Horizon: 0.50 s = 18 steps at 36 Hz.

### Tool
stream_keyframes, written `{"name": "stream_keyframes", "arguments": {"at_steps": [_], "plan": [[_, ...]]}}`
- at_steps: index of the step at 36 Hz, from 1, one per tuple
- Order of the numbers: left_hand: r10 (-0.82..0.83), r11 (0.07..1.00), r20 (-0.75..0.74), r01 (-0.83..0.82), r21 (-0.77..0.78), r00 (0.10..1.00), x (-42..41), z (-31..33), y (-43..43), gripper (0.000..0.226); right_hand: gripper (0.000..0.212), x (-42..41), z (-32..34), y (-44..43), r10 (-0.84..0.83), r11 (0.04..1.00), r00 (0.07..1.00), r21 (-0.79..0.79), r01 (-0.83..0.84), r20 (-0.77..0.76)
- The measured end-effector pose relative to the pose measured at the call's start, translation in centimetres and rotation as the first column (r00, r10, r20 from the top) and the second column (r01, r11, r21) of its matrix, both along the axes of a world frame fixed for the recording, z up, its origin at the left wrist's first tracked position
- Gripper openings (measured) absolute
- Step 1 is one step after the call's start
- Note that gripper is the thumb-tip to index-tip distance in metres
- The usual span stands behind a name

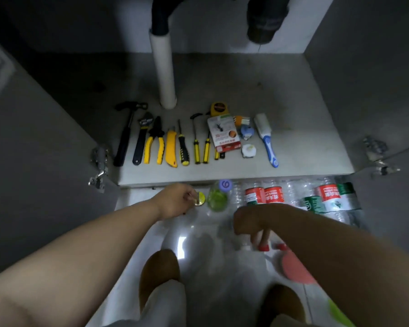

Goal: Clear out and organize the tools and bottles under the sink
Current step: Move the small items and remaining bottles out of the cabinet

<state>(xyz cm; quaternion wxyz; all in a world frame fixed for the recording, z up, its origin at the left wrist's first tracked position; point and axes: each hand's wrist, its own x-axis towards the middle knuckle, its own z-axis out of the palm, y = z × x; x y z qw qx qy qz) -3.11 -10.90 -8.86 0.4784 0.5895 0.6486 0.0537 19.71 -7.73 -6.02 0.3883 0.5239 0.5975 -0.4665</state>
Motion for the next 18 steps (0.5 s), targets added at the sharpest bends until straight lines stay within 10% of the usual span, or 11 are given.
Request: {"name": "stream_keyframes", "arguments": {"at_steps": [9,18], "plan": [[-0.122,0.963,-0.154,0.155,0.221,0.980,3.3,6.4,7.5,0.021,0.025,6.4,4.1,6.9,0.005,0.701,0.999,0.713,0.030,-0.047],[-0.070,0.928,-0.078,0.094,0.360,0.994,6.9,4.3,11.0,0.021,0.042,6.4,-0.3,10.6,-0.352,0.566,0.904,0.715,0.411,-0.242]]}}
